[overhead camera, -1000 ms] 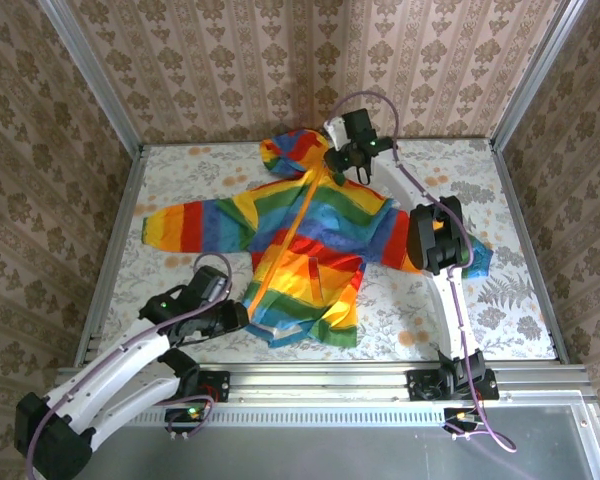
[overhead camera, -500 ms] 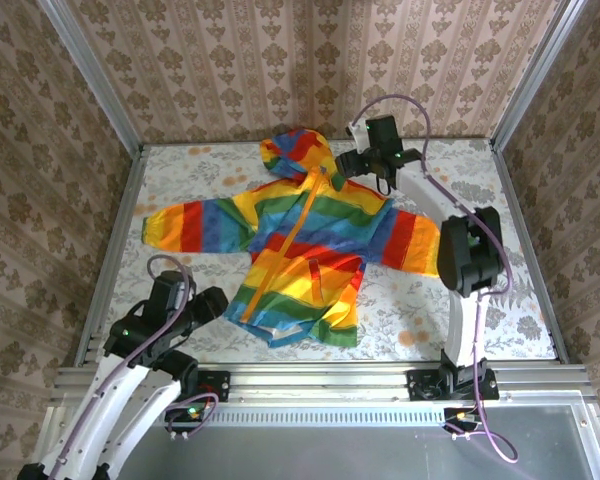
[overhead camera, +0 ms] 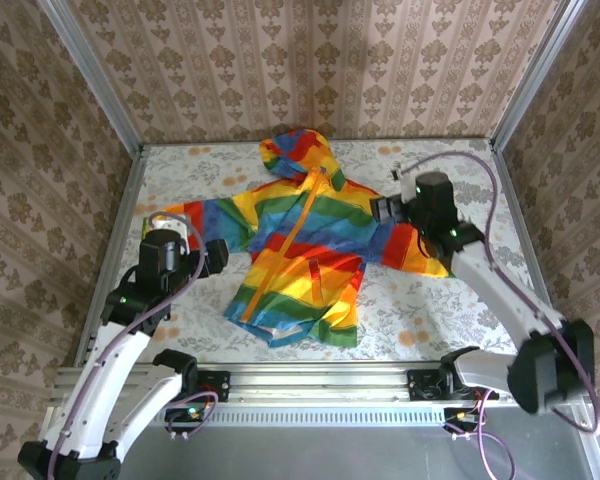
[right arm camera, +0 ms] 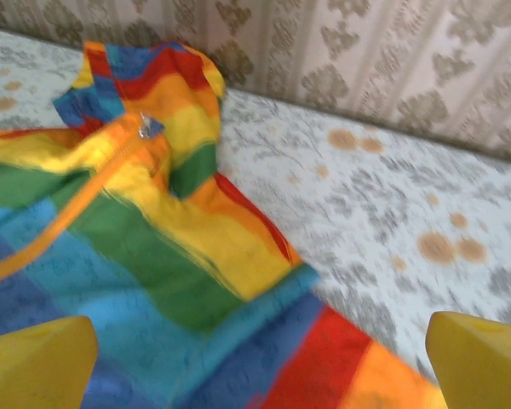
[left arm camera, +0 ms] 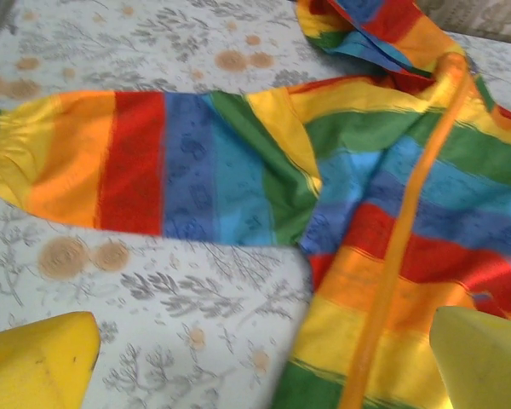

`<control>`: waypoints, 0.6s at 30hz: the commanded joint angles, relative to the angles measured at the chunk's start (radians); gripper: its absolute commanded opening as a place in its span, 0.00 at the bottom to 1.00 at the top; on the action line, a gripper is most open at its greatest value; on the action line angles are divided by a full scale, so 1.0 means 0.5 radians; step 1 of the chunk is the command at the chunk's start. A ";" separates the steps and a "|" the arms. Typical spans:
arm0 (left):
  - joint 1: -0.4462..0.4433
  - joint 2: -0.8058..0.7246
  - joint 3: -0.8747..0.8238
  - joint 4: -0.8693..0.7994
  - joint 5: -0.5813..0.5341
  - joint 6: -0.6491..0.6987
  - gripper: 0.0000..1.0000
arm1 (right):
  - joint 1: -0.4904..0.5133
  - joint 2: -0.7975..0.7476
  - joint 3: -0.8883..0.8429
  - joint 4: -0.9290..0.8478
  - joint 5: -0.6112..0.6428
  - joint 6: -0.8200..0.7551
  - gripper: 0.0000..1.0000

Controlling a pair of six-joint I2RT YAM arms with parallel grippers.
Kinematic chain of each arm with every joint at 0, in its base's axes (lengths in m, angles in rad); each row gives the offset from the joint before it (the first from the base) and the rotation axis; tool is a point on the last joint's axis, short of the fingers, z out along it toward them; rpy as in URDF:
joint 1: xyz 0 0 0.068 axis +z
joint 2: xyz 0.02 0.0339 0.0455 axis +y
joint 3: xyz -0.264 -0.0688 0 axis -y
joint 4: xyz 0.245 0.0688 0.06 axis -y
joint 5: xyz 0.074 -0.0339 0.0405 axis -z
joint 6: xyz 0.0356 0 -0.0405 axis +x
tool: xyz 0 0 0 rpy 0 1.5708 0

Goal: Zip up the jacket

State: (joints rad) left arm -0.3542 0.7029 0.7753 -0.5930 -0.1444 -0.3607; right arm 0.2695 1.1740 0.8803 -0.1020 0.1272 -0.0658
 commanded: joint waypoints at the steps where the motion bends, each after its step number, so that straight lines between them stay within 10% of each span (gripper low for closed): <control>1: 0.049 0.010 -0.164 0.415 -0.191 0.276 1.00 | -0.027 -0.262 -0.386 0.267 0.289 0.089 1.00; 9: 0.123 -0.090 -0.815 1.403 -0.459 0.587 1.00 | -0.272 -0.668 -1.179 0.882 0.414 0.264 1.00; 18: 0.338 0.190 -1.114 1.914 -0.412 0.634 1.00 | -0.503 -0.346 -1.357 1.478 0.070 0.303 1.00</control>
State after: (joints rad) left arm -0.2169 0.7631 0.2474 0.2043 -0.3557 -0.0727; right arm 0.0296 0.9588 0.2184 0.4408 0.2234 0.0643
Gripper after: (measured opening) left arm 0.999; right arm 0.999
